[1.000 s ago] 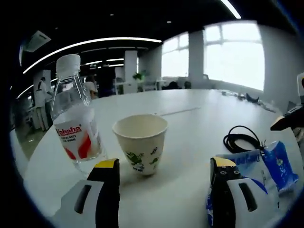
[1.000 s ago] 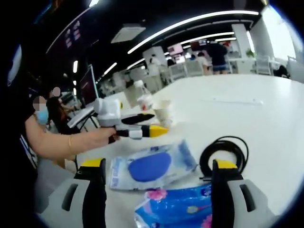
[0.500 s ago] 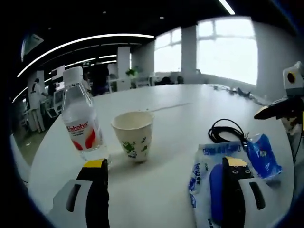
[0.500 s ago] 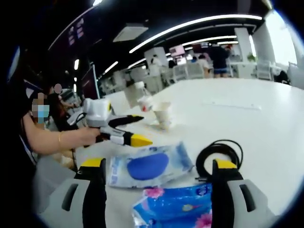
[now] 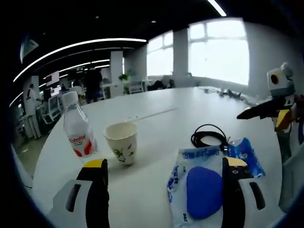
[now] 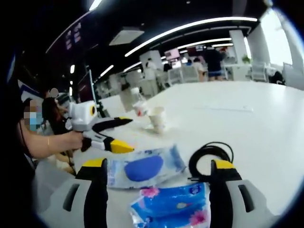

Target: Arrange the tabletop items into an orderly group along one side of the table until the central work area is clear of visible clutter.

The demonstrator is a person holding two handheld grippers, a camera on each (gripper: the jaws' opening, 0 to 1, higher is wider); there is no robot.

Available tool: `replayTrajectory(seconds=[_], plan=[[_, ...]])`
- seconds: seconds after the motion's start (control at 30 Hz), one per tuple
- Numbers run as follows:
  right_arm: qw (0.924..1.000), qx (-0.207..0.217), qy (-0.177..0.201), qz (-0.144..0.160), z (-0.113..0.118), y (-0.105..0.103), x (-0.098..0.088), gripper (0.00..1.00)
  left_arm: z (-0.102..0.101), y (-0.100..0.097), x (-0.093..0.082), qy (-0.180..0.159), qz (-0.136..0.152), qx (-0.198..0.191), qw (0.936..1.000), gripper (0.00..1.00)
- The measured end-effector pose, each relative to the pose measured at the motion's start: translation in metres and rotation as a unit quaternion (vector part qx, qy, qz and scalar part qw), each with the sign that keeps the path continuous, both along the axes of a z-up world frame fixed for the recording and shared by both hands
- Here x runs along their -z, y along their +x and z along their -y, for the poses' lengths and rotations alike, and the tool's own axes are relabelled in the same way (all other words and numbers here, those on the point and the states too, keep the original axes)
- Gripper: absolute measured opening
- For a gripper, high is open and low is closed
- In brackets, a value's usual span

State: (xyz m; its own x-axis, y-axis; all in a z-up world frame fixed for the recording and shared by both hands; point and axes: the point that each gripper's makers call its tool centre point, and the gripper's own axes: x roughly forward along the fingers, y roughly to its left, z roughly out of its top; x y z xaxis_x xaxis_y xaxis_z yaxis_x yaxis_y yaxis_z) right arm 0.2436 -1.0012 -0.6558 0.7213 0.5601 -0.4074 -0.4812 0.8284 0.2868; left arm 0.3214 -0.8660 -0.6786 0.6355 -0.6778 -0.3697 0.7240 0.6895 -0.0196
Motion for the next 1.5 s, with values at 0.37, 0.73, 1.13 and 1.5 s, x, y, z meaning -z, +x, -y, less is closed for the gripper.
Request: replayTrajectory(seconds=[0.37, 0.73, 1.13, 1.5], plan=[[1.0, 0.001, -0.006, 0.001, 0.005, -0.001, -0.002, 0.81, -0.004, -0.015, -0.007, 0.013, 0.001, 0.0, 0.9999, 0.97], [0.9997, 0.019, -0.016, -0.004, 0.015, 0.007, 0.004, 0.74, -0.003, -0.036, -0.014, 0.021, 0.007, 0.006, 0.9997, 0.96], [0.995, 0.089, -0.032, -0.031, 0.048, 0.024, 0.023, 0.6, -0.005, -0.036, -0.024, 0.024, 0.025, 0.012, 0.9993, 0.96], [0.9895, 0.122, -0.059, -0.051, 0.068, 0.042, 0.043, 0.5, -0.002, -0.046, -0.023, 0.022, 0.023, 0.022, 0.9992, 0.96]])
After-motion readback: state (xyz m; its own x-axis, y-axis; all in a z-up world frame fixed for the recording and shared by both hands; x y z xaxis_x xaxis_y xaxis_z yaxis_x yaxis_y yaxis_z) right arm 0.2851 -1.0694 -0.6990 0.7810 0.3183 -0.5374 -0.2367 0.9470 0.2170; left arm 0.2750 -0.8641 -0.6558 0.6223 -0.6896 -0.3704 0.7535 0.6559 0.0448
